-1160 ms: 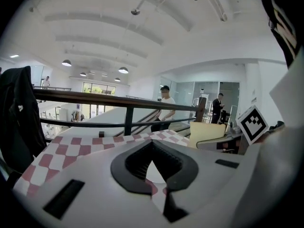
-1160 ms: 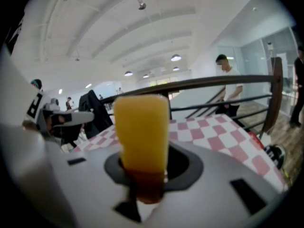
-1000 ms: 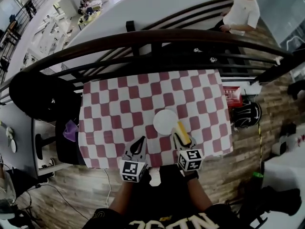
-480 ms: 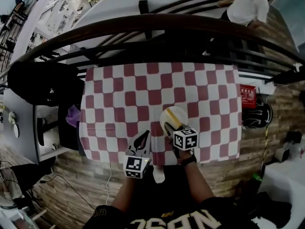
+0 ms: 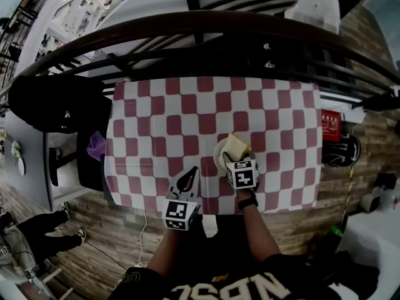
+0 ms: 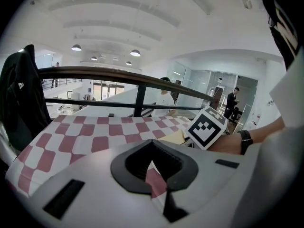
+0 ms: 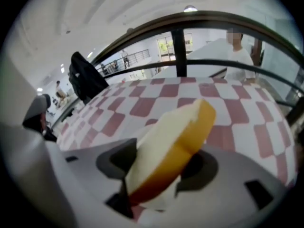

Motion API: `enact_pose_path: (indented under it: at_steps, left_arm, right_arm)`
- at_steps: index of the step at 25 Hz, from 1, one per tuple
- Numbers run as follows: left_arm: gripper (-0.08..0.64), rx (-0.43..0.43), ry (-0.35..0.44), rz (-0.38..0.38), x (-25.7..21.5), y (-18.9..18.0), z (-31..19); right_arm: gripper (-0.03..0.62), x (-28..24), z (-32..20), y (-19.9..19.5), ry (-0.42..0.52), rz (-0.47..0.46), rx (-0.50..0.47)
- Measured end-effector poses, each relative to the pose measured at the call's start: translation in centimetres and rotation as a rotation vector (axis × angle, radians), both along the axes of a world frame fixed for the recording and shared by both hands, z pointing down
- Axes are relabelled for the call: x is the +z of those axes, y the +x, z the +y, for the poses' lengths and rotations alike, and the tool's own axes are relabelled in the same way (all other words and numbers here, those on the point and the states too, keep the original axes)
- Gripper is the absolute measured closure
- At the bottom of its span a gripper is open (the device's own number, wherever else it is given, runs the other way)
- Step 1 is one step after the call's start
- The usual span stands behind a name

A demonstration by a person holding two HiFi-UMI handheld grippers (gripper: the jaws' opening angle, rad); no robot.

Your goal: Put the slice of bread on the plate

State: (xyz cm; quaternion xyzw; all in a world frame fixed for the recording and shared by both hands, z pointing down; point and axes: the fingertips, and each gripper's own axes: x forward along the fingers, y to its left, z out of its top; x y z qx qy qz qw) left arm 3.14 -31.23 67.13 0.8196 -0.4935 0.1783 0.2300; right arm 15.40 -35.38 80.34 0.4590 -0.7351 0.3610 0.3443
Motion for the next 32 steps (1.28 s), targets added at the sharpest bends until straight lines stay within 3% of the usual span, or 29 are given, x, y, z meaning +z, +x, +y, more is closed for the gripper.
enact_pose_path:
  at_steps: [5, 13, 18, 23, 25, 27, 32]
  left_arm:
    - [0.541, 0.024, -0.003, 0.007, -0.2, 0.2, 0.1]
    - [0.541, 0.065, 0.032, 0.019, -2.1, -0.5, 0.0]
    - [0.541, 0.083, 0.105, 0.053, -4.9, -0.8, -1.2]
    - [0.541, 0.113, 0.197, 0.099, -9.4, 0.2, -1.7]
    - [0.541, 0.135, 0.248, 0.112, -11.5, 0.8, -1.8]
    - [0.541, 0.154, 0.292, 0.123, -13.3, 1.1, -1.7]
    - [0.541, 0.157, 0.373, 0.152, -17.3, 1.0, -1.5]
  right_arm:
    - [0.195, 0.1, -0.4, 2.1, 0.035, 0.146, 0.046]
    - [0.132, -0.1, 0.4, 5.1, -0.004, 0.092, 0.211]
    - [0.133, -5.9, 0.4, 6.3, 0.136, 0.087, 0.254]
    - [0.141, -15.9, 1.4, 3.2, 0.368, -0.020, 0.188]
    - [0.199, -19.8, 2.1, 1.8, 0.467, -0.037, 0.165]
    - [0.366, -23.4, 3.0, 0.6, 0.557, -0.048, 0.156]
    - [0.541, -30.1, 4.8, -1.6, 0.754, -0.093, 0.144]
